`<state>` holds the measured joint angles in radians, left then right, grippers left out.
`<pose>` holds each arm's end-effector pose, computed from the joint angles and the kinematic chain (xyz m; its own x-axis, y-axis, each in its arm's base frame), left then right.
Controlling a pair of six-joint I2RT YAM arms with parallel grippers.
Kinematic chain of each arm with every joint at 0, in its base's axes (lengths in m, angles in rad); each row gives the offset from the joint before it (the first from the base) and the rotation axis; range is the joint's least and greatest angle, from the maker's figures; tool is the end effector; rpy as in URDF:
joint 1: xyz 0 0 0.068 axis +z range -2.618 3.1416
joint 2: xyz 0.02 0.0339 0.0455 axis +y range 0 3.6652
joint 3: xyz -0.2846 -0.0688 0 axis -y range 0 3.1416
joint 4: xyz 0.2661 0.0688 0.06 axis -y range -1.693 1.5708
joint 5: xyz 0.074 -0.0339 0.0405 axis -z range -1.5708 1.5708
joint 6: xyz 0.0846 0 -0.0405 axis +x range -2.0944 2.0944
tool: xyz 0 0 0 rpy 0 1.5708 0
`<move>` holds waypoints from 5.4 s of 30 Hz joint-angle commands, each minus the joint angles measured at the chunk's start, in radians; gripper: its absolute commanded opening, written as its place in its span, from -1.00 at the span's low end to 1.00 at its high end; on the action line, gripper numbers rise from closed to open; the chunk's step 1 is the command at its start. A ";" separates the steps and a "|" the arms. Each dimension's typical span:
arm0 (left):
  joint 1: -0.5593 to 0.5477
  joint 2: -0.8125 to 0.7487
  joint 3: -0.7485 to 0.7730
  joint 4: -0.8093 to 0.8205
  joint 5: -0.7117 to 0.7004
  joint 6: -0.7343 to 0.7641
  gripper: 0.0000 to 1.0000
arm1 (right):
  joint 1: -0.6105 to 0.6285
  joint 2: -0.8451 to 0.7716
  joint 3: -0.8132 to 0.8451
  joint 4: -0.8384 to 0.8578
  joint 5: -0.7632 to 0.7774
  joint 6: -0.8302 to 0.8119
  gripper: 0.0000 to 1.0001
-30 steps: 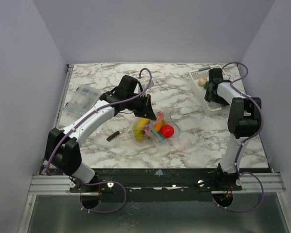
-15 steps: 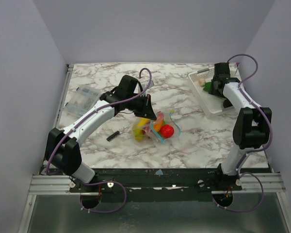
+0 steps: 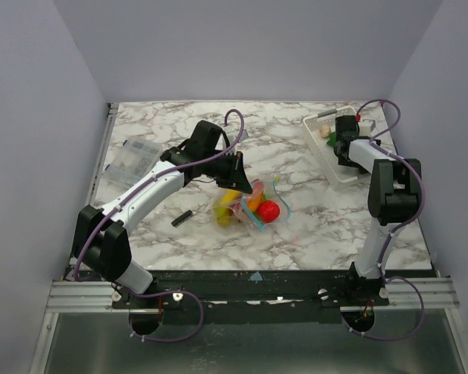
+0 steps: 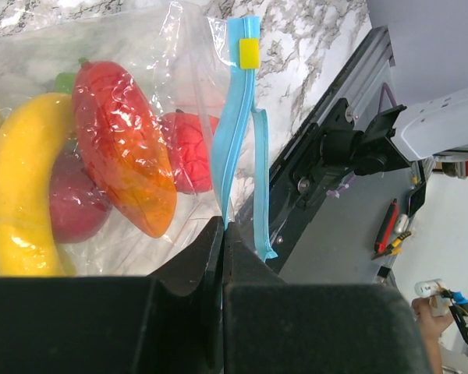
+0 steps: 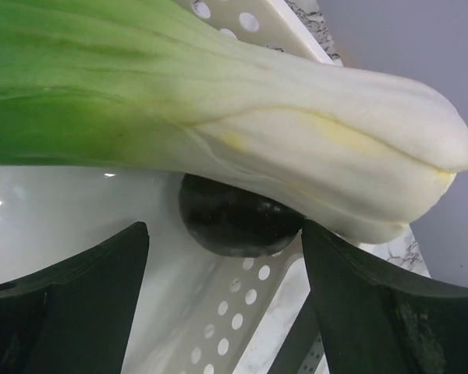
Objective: Place the food in the zip-top bag and seal the zipper
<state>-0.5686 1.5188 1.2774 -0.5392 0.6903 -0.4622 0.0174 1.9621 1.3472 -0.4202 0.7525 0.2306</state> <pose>0.2886 -0.2483 0.2944 -0.8859 0.1581 -0.4361 0.4484 0.5325 -0.7179 0.4507 -0.0500 0.1554 -0.7602 0.1536 -0.6313 0.5237 0.7199 -0.4555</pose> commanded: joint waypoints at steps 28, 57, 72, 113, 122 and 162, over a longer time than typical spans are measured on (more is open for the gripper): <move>0.013 -0.001 0.000 0.005 0.003 0.014 -1.00 | -0.004 -0.307 -0.056 -0.068 -0.582 0.181 -0.62; 0.018 0.005 0.013 -0.022 -0.032 0.040 -1.00 | 0.375 -0.933 -0.379 -0.183 -1.334 0.158 -0.49; 0.018 -0.044 0.002 -0.003 -0.025 0.045 -1.00 | 0.529 -0.789 -0.410 -0.003 -1.416 0.248 0.13; 0.009 -0.118 0.014 0.001 -0.061 0.108 -1.00 | 0.543 -0.818 -0.365 -0.047 -1.264 0.378 -0.99; -0.013 -0.279 -0.046 0.085 -0.005 -0.099 -1.00 | 0.555 -0.981 -0.446 0.106 -1.265 0.791 -0.99; -0.095 -0.241 -0.123 0.166 -0.094 -0.048 -0.12 | 0.616 -0.939 -0.654 0.569 -1.033 1.110 -0.99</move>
<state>-0.6472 1.3300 1.2003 -0.4450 0.6373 -0.5282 0.6235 1.0275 0.6556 0.1127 -0.3641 1.3003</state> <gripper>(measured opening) 0.277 0.006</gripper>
